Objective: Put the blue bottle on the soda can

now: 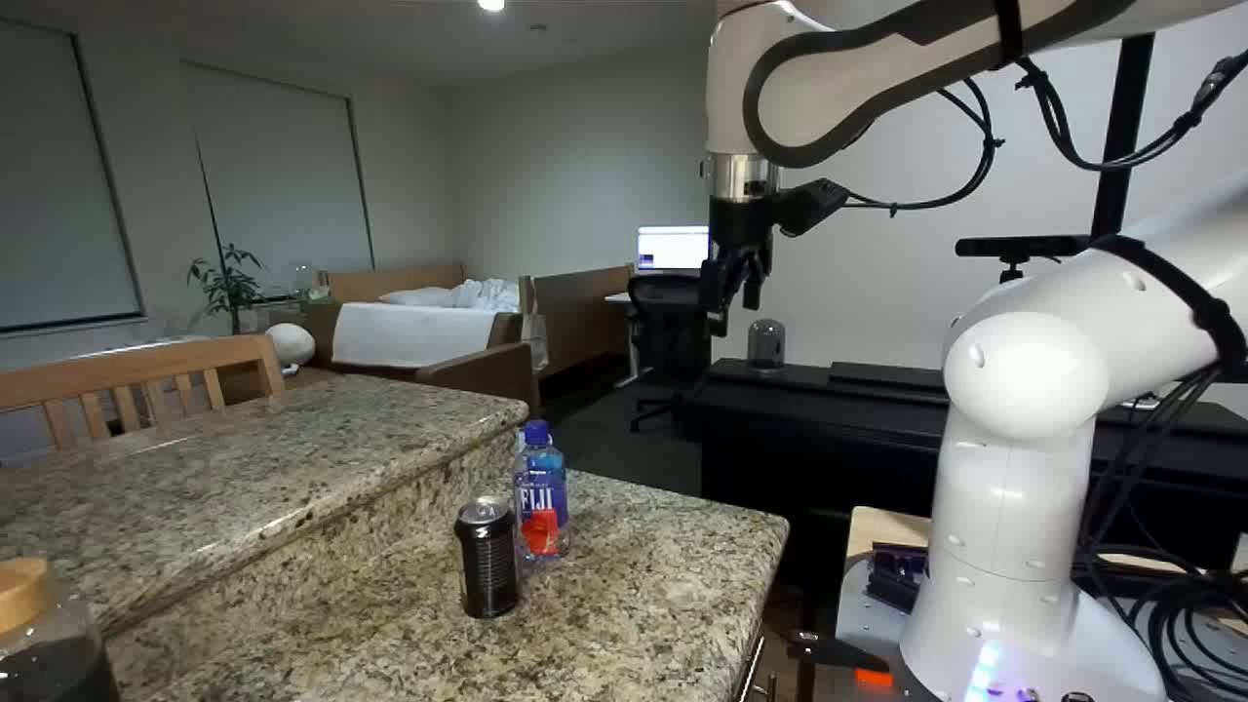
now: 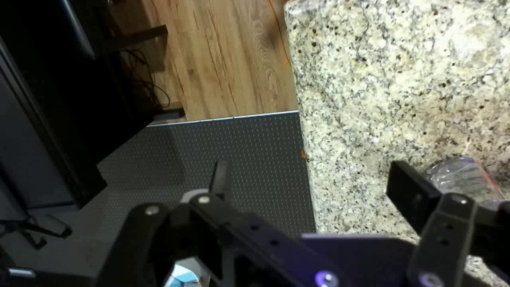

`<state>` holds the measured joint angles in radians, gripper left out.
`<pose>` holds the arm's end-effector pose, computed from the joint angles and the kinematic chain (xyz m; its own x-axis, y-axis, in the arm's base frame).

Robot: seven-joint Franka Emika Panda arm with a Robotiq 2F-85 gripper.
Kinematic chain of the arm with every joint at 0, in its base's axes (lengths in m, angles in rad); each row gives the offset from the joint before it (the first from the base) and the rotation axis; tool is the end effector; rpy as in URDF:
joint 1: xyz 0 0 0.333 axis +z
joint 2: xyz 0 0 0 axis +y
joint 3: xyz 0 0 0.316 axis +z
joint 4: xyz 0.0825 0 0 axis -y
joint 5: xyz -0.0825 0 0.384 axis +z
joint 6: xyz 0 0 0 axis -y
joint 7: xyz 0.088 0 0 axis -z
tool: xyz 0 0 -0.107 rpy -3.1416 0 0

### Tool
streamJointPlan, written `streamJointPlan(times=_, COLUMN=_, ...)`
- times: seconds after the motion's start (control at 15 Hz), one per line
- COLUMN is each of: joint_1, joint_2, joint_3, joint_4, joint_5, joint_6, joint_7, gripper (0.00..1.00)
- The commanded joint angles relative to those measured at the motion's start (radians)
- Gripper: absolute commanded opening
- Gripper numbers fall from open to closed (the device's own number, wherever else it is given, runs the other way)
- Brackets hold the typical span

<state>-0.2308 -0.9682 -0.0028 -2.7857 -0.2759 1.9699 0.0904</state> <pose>0.2710 -0.0825 0.4762 0.9645 -0.2096 0.1609 -0.2451 -0.9371 0.2484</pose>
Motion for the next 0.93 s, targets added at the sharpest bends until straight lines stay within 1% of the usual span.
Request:
streamJointPlan(times=0.0, joint_1=0.013, joint_2=0.002, joint_3=-0.01, joint_4=-0.004, joint_5=-0.009, joint_6=-0.007, joint_7=0.009, gripper=1.0)
streamJointPlan(times=0.73, joint_1=0.013, joint_2=0.006, joint_3=-0.01, joint_4=-0.013, joint_5=-0.009, joint_6=-0.007, joint_7=0.009, gripper=1.0)
streamJointPlan(times=0.87, joint_1=0.024, joint_2=0.007, joint_3=-0.023, joint_4=-0.008, joint_5=0.012, joint_6=0.014, joint_7=0.012, gripper=1.0)
